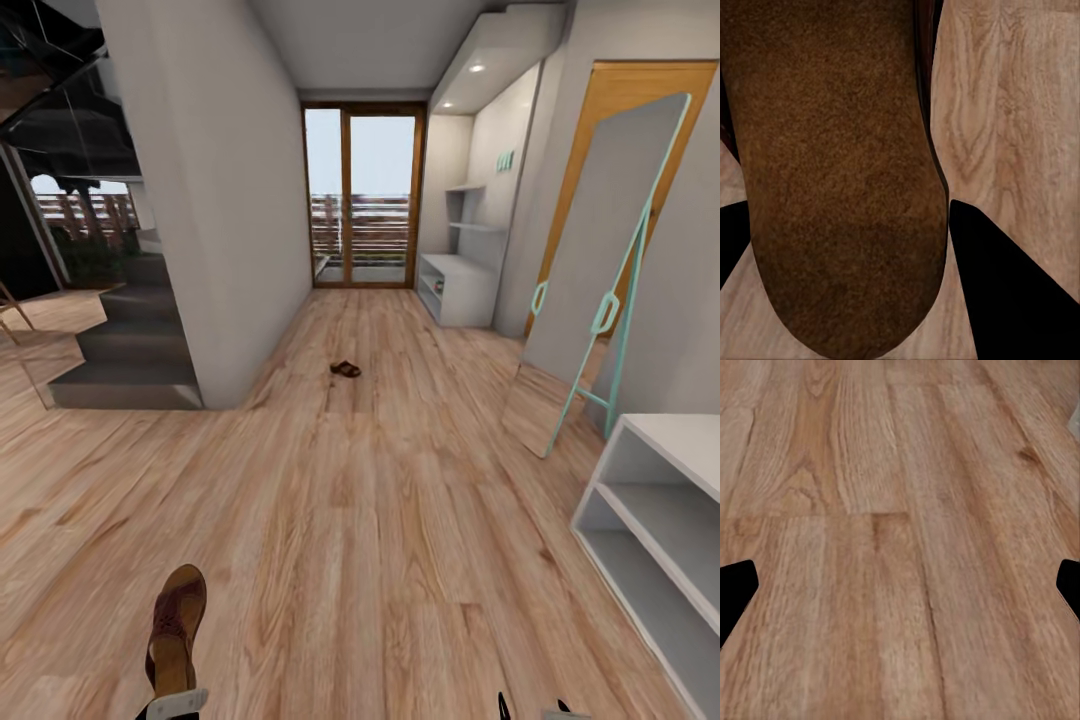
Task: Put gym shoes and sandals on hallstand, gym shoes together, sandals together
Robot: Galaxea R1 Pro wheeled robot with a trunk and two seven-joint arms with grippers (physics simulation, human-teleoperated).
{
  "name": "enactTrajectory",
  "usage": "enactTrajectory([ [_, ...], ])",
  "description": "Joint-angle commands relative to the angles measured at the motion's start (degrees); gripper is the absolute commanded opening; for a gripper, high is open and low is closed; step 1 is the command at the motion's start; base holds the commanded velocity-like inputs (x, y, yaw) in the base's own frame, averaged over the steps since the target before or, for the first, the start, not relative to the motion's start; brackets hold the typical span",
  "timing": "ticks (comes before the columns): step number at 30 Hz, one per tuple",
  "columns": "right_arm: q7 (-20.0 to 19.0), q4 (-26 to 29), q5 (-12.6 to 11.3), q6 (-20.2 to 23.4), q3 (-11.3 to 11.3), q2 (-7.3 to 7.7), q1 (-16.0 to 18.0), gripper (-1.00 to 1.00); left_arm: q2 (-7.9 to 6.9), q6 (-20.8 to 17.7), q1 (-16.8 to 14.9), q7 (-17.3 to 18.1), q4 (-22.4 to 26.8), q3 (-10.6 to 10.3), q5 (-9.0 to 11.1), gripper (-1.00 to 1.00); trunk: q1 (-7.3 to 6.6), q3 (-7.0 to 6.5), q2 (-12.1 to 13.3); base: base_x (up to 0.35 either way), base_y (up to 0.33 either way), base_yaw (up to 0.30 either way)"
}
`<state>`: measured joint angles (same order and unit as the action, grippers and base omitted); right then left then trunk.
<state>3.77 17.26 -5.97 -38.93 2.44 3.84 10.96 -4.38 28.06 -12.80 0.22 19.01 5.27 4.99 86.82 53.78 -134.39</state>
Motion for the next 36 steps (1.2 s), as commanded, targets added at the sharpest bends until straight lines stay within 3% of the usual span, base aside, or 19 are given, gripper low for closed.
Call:
enactTrajectory([
  [1, 0.0, -0.03, -0.56, -0.21, 0.25, 0.02, 0.03, 1.0, -0.01, 0.15, -0.03, -0.04, -0.02, -0.16, 0.37, -1.0, 0.02, 0.05, -0.02, 0.34, -0.077, 0.0],
  [36, 0.01, -0.03, -0.61, -0.26, 0.28, 0.02, 0.03, 1.0, -0.01, 0.15, -0.04, -0.04, -0.02, -0.09, 0.37, -1.0, 0.02, -0.19, -0.02, 0.34, -0.077, -0.049],
])
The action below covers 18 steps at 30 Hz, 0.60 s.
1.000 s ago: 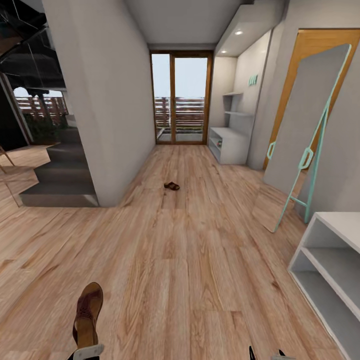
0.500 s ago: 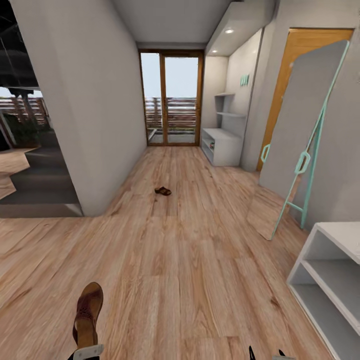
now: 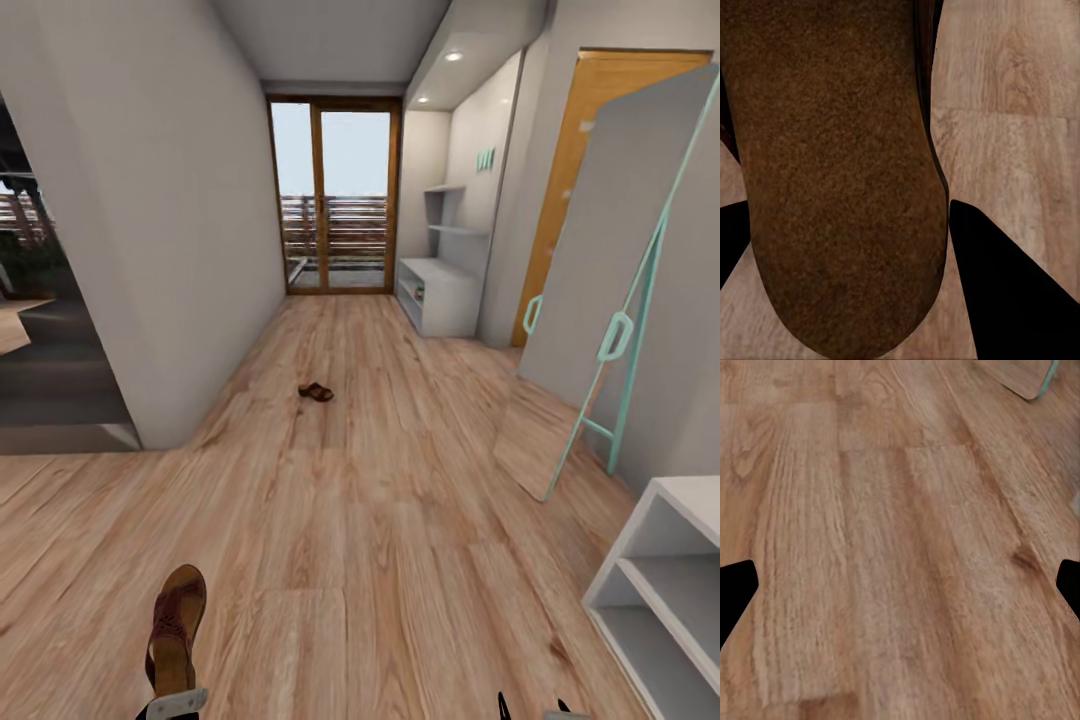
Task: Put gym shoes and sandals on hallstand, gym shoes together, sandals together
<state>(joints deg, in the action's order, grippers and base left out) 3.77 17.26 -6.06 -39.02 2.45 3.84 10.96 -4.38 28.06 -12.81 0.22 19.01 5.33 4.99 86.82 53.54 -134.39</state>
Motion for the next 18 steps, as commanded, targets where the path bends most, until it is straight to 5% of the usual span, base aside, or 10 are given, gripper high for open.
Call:
enactTrajectory([
  [1, 0.01, -0.03, -0.49, -0.18, 0.28, 0.02, 0.03, 1.0, -0.01, 0.15, -0.03, -0.04, -0.02, -0.15, 0.37, -1.0, 0.02, 0.05, -0.02, 0.34, -0.077, -0.001],
  [18, 0.01, -0.03, -0.51, -0.18, 0.19, 0.03, 0.03, 1.0, -0.01, 0.15, -0.03, -0.04, -0.02, -0.17, 0.31, -1.0, 0.02, 0.05, -0.02, 0.34, -0.077, 0.0],
])
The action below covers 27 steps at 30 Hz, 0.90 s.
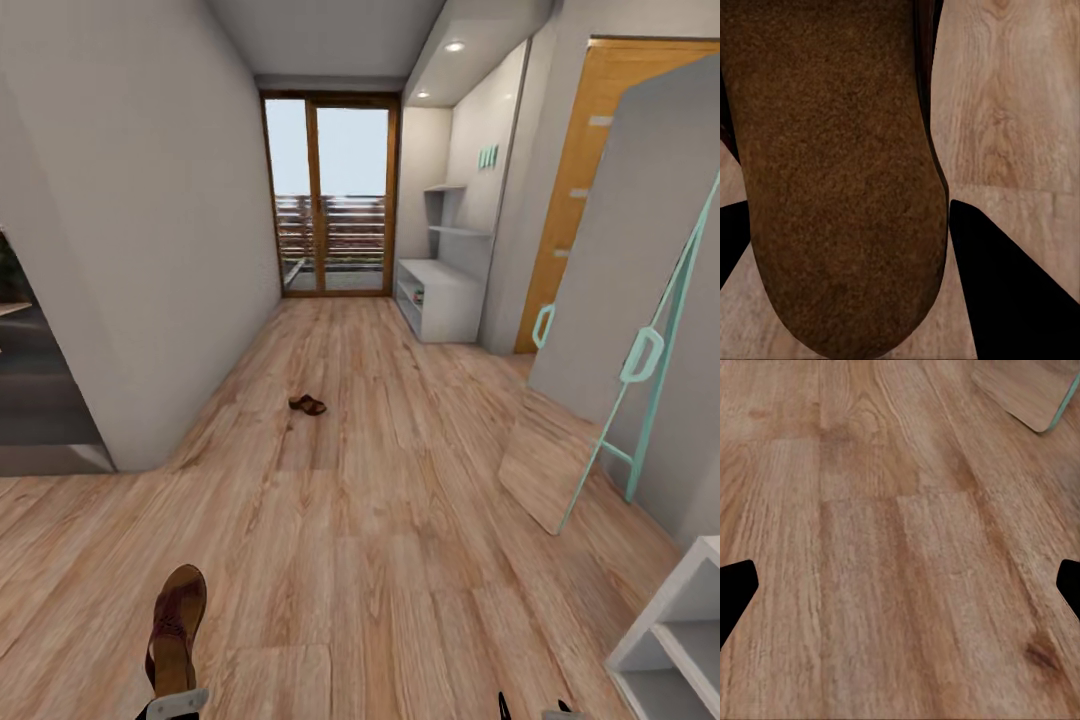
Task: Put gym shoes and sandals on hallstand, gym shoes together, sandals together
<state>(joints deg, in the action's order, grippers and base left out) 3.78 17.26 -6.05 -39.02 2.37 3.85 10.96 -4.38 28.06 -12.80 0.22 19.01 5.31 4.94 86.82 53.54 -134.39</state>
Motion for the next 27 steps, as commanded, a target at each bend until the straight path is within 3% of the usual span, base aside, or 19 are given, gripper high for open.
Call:
enactTrajectory([
  [1, 0.0, -0.03, -0.53, -0.18, 0.27, 0.02, 0.03, 1.0, -0.01, 0.15, -0.03, -0.04, -0.02, -0.14, 0.35, -1.0, 0.02, 0.05, -0.02, 0.34, -0.077, 0.0],
  [27, 0.0, -0.03, -0.48, -0.18, 0.3, 0.02, 0.03, 1.0, -0.1, 0.15, -0.03, -0.04, -0.02, -0.12, 0.41, -1.0, 0.02, 0.05, -0.02, 0.34, -0.077, 0.0],
])
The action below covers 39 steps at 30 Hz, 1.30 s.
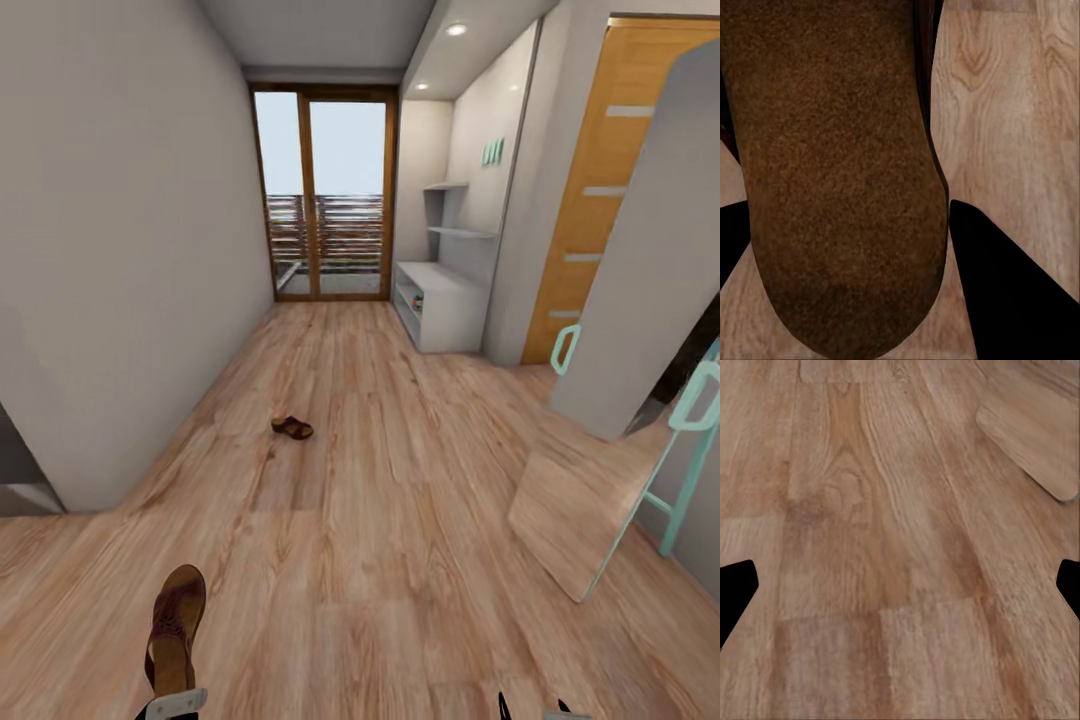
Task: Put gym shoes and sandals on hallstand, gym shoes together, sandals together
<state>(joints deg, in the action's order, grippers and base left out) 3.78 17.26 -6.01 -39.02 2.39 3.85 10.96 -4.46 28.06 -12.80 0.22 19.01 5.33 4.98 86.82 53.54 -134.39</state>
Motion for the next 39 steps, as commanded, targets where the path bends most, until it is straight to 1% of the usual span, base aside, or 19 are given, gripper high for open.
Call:
enactTrajectory([
  [1, 0.0, -0.03, -0.52, -0.18, 0.29, 0.02, 0.03, 1.0, -0.01, 0.15, -0.03, -0.04, -0.02, -0.15, 0.37, -1.0, 0.02, 0.05, -0.02, 0.339, -0.078, 0.0],
  [32, 0.0, -0.03, -0.53, -0.18, 0.33, 0.02, 0.03, 1.0, -0.02, 0.15, -0.03, -0.04, -0.03, -0.15, 0.38, -1.0, 0.02, 0.05, -0.02, 0.34, -0.08, 0.0],
  [39, 0.0, -0.03, -0.5, -0.18, 0.33, 0.02, 0.03, 1.0, -0.02, 0.15, -0.03, -0.04, -0.03, -0.13, 0.38, -1.0, 0.02, 0.05, -0.02, 0.34, -0.014, 0.0],
])
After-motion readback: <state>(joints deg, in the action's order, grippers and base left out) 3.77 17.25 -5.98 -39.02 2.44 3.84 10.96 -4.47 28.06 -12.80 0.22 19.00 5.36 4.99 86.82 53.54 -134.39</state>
